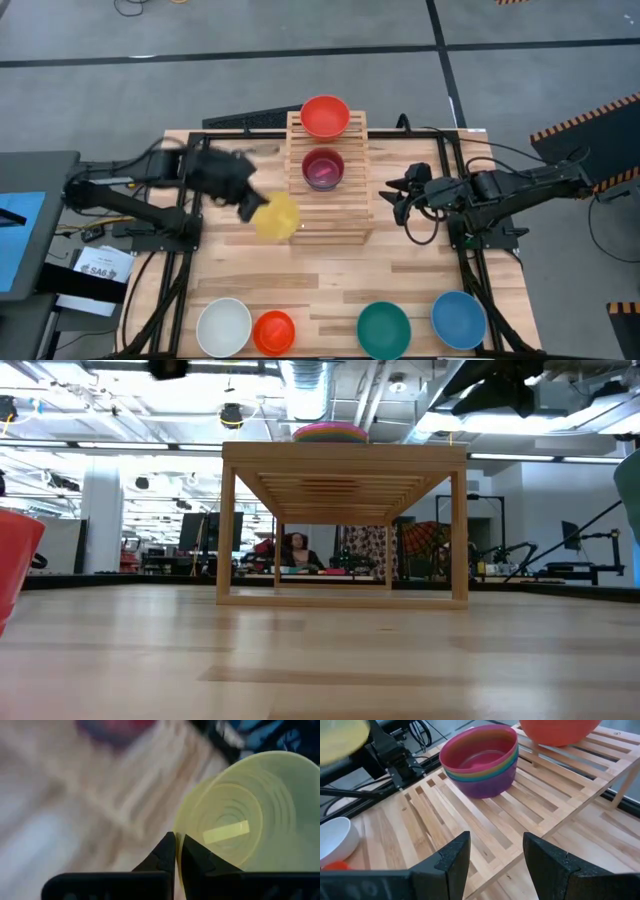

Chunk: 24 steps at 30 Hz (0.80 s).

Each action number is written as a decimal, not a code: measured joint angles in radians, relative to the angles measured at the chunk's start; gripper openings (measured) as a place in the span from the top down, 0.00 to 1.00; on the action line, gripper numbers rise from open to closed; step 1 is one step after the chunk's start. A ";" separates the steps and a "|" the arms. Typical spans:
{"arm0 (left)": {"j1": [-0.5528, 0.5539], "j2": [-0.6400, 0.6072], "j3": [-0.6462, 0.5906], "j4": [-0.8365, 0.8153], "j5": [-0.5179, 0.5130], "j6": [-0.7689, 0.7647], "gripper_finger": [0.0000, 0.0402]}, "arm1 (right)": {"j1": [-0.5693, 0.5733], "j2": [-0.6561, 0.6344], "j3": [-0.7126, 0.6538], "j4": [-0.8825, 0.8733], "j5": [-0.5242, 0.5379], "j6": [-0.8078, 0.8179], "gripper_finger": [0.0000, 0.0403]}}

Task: Place and stack bowls onto a shelf
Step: Stack the small yellow bowl on top of the small red bowl on the shelf

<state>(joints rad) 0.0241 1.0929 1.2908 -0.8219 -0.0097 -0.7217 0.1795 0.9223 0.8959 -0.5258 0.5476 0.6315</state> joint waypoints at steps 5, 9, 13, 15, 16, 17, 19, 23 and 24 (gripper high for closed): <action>0.157 0.169 0.230 -0.001 -0.003 0.190 1.00 | 0.000 0.000 0.000 0.003 0.000 0.012 0.48; 0.252 0.313 0.370 0.002 0.004 0.269 1.00 | 0.000 0.000 0.000 0.003 0.000 0.039 0.48; 0.309 0.438 0.453 0.000 0.038 0.312 1.00 | 0.002 0.000 0.000 0.003 -0.001 0.042 0.48; 0.324 0.489 0.470 -0.001 0.067 0.325 1.00 | 0.002 0.000 0.000 0.002 -0.001 0.042 0.48; 0.331 0.509 0.473 -0.005 0.076 0.332 1.00 | 0.002 0.000 0.000 0.003 -0.001 0.042 0.48; 0.337 0.526 0.474 -0.007 0.079 0.337 1.00 | 0.002 0.000 0.000 0.003 -0.002 0.042 0.48; 0.349 0.550 0.475 -0.006 0.081 0.357 1.00 | 0.002 0.000 0.000 0.002 -0.003 0.042 0.48; 0.370 0.580 0.476 -0.014 0.077 0.366 1.00 | 0.002 0.000 0.000 0.002 -0.003 0.042 0.48; 0.375 0.581 0.476 -0.014 0.078 0.366 1.00 | 0.002 0.000 0.000 0.002 -0.003 0.042 0.48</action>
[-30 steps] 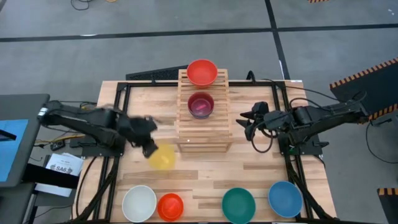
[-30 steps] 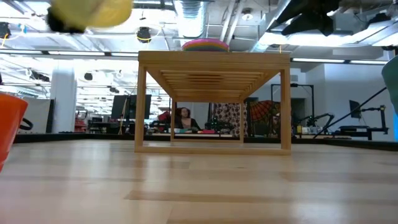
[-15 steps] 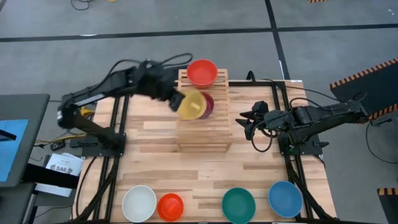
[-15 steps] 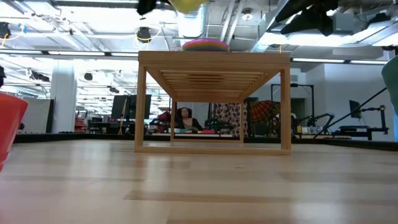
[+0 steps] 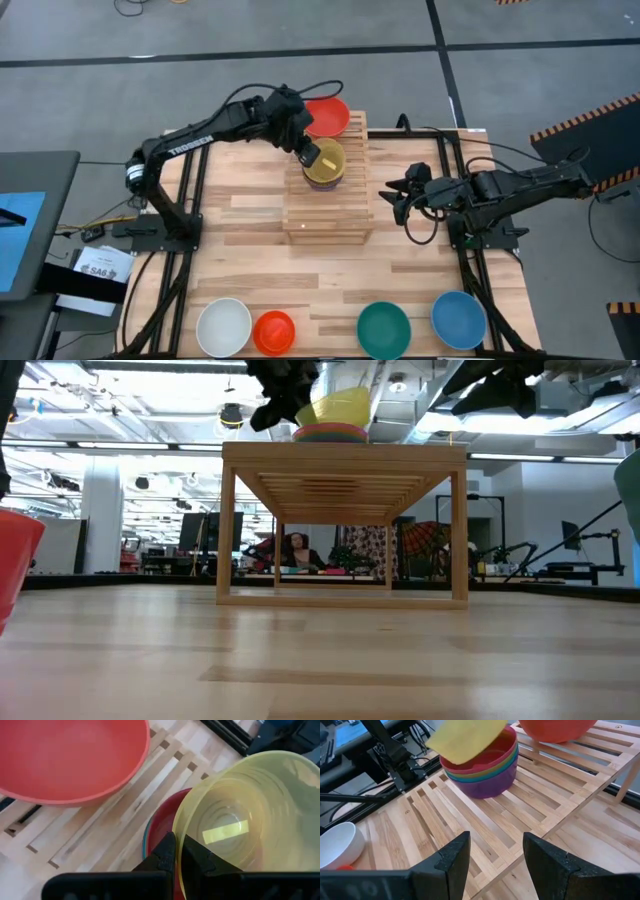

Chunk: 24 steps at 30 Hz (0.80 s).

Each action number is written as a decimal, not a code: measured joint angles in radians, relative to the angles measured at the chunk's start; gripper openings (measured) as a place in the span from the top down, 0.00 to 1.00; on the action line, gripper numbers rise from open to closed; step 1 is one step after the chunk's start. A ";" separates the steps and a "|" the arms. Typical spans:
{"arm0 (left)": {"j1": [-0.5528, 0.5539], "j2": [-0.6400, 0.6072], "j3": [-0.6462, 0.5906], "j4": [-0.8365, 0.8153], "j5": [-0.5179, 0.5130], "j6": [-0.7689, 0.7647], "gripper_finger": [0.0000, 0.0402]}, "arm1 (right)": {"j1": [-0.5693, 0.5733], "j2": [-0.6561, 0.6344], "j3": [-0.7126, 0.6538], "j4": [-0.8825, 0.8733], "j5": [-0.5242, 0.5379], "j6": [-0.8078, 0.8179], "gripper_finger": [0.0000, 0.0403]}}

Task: Place and stack bowls onto a shelf
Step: Stack the small yellow bowl on top of the small red bowl on the shelf, then stack the small orange bowl on top of the small yellow bowl on the shelf

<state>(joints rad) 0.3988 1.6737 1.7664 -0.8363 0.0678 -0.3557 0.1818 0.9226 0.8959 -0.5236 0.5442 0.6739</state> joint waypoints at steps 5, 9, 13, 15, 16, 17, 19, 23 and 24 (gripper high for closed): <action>0.005 -0.002 0.000 -0.005 0.000 0.069 1.00 | 0.000 0.000 0.000 -0.002 0.000 0.000 0.48; 0.005 -0.002 0.000 -0.008 0.000 0.137 0.98 | 0.000 0.000 0.000 -0.014 0.000 0.000 0.48; 0.005 -0.002 0.000 -0.002 -0.013 0.150 0.89 | 0.000 0.000 0.000 -0.018 0.000 0.000 0.48; 0.009 -0.003 0.000 0.000 -0.012 0.161 0.83 | 0.000 0.000 0.000 -0.018 0.000 0.000 0.48; 0.012 -0.004 0.000 0.001 -0.011 0.165 0.80 | 0.000 0.000 0.000 -0.018 0.000 0.000 0.48; 0.015 -0.005 0.001 0.002 -0.007 0.169 0.77 | 0.000 0.000 0.000 -0.018 0.000 0.000 0.48; 0.024 -0.005 0.020 -0.010 0.016 0.169 0.70 | 0.000 0.000 0.000 -0.018 0.000 0.000 0.48; 0.037 -0.006 0.092 -0.026 0.065 0.179 0.61 | 0.000 0.000 0.000 -0.017 0.000 0.000 0.48; 0.038 -0.007 0.112 -0.040 0.075 0.190 0.59 | 0.000 0.000 0.000 -0.016 0.000 0.000 0.48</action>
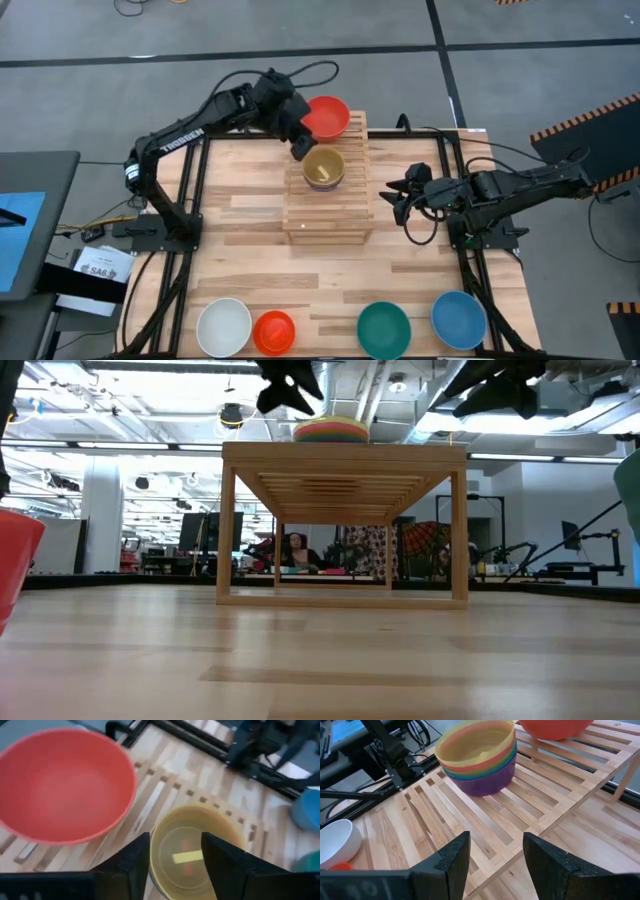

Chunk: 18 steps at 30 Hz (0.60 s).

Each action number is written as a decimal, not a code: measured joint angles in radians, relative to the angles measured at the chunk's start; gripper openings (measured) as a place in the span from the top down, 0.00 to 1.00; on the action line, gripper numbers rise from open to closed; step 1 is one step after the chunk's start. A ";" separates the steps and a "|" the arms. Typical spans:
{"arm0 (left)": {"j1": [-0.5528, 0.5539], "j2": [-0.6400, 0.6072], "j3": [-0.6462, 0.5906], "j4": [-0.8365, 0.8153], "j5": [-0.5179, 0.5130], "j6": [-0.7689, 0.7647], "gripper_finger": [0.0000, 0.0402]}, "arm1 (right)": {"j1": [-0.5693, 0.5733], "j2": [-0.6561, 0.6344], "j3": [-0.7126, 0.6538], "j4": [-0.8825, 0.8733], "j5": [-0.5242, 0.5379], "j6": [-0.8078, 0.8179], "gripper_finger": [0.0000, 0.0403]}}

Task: Place and stack bowls onto a shelf
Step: Stack the small orange bowl on top of the small yellow bowl on the shelf

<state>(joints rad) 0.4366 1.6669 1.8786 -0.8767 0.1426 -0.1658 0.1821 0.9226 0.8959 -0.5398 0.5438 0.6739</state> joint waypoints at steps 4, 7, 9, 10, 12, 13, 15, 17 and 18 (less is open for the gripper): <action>-0.015 -0.048 0.003 0.007 0.022 0.043 0.57 | 0.000 0.017 -0.001 0.003 -0.001 0.006 0.48; -0.041 -0.123 -0.085 0.069 -0.005 0.061 0.57 | 0.001 0.041 0.001 0.012 -0.003 0.022 0.48; -0.062 -0.195 -0.195 0.163 -0.018 0.064 0.57 | 0.001 0.061 -0.002 -0.001 -0.004 0.033 0.48; -0.073 -0.241 -0.264 0.238 -0.019 0.060 0.57 | 0.001 0.074 -0.003 -0.003 -0.005 0.034 0.48; -0.095 -0.353 -0.421 0.403 -0.014 0.036 0.57 | 0.001 0.099 0.000 0.023 -0.005 0.034 0.48; -0.110 -0.408 -0.500 0.488 -0.009 0.018 0.57 | 0.001 0.105 -0.001 0.016 -0.005 0.034 0.48; -0.146 -0.518 -0.666 0.675 -0.006 -0.024 0.57 | 0.002 0.122 -0.001 0.034 -0.005 0.029 0.48; -0.187 -0.613 -0.813 0.819 -0.015 -0.064 0.57 | 0.002 0.127 -0.001 0.033 -0.007 0.028 0.48; -0.209 -0.657 -0.877 0.886 -0.032 -0.082 0.57 | 0.002 0.125 -0.002 0.038 -0.007 0.026 0.48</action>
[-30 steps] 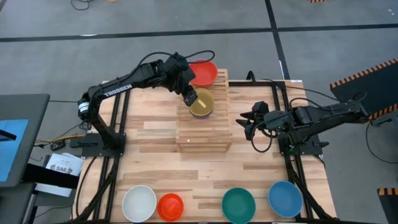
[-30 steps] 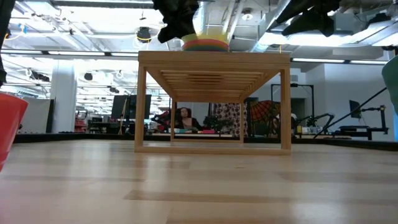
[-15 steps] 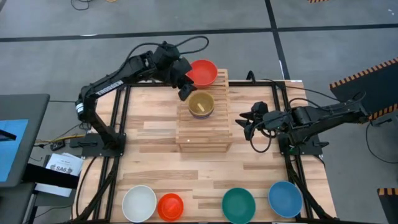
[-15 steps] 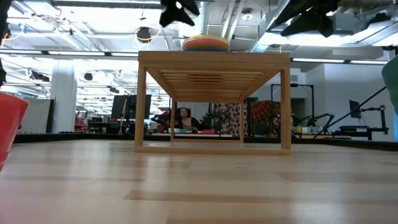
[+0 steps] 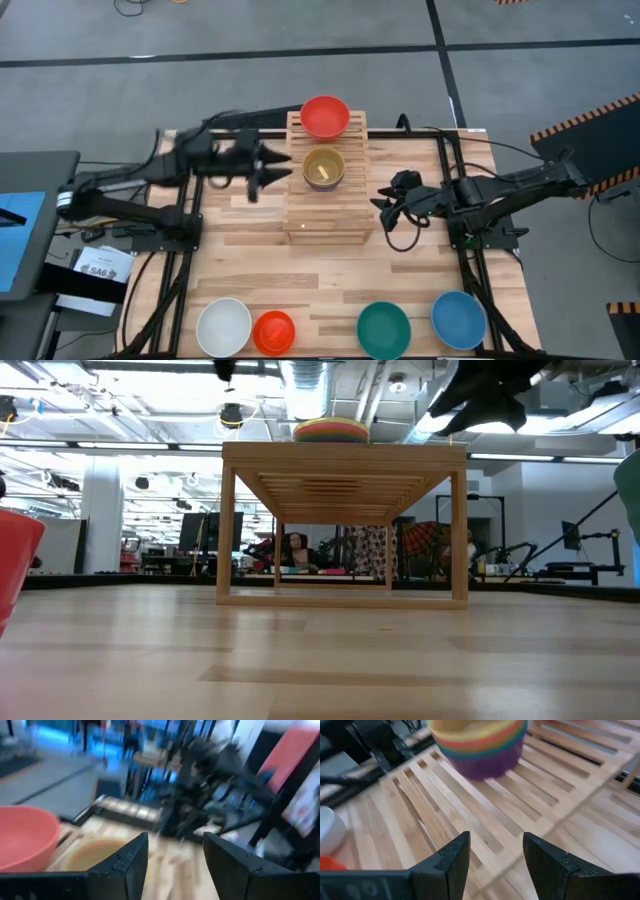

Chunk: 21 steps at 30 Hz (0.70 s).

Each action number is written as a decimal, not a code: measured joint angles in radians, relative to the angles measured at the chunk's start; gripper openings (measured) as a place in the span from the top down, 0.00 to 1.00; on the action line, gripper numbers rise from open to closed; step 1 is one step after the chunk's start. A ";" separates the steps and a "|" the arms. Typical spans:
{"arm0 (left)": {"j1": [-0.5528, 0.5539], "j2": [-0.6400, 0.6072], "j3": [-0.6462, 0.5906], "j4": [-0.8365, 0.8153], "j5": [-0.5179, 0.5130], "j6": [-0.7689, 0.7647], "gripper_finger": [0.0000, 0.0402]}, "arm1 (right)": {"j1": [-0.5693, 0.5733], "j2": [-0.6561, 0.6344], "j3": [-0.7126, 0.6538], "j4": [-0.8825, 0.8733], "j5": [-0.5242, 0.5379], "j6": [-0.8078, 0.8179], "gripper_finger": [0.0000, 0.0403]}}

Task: Place and stack bowls onto a shelf
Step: Stack the small orange bowl on top of the small yellow bowl on the shelf

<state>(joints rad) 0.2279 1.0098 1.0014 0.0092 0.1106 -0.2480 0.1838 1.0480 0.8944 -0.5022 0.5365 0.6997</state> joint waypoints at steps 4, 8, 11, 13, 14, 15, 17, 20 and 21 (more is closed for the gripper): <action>-0.073 -0.148 -0.192 0.137 -0.111 -0.051 0.57 | 0.000 -0.013 0.000 0.027 -0.002 -0.014 0.48; -0.113 -0.229 -0.282 0.152 -0.185 -0.071 0.57 | 0.000 -0.026 0.000 0.054 -0.015 -0.050 0.48; -0.129 -0.251 -0.302 0.166 -0.195 -0.071 0.57 | 0.000 -0.029 0.003 0.079 -0.016 -0.054 0.48; -0.140 -0.250 -0.304 0.159 -0.181 -0.072 0.57 | 0.000 -0.029 0.002 0.070 -0.016 -0.054 0.48; -0.147 -0.246 -0.304 0.160 -0.164 -0.072 0.57 | 0.000 -0.029 0.002 0.071 -0.016 -0.054 0.48; -0.155 -0.237 -0.304 0.166 -0.149 -0.073 0.57 | 0.000 -0.029 0.002 0.069 -0.016 -0.054 0.48; -0.176 -0.219 -0.303 0.158 -0.141 -0.094 0.57 | 0.000 -0.029 0.002 0.070 -0.016 -0.054 0.48; -0.210 -0.178 -0.304 0.156 -0.136 -0.106 0.57 | 0.000 -0.029 0.002 0.069 -0.016 -0.054 0.48; -0.223 -0.165 -0.304 0.153 -0.123 -0.109 0.57 | 0.000 -0.029 0.002 0.068 -0.016 -0.054 0.48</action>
<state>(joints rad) 0.0053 0.8452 0.6975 0.1624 -0.0124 -0.3575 0.1837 1.0187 0.8959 -0.4339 0.5209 0.6456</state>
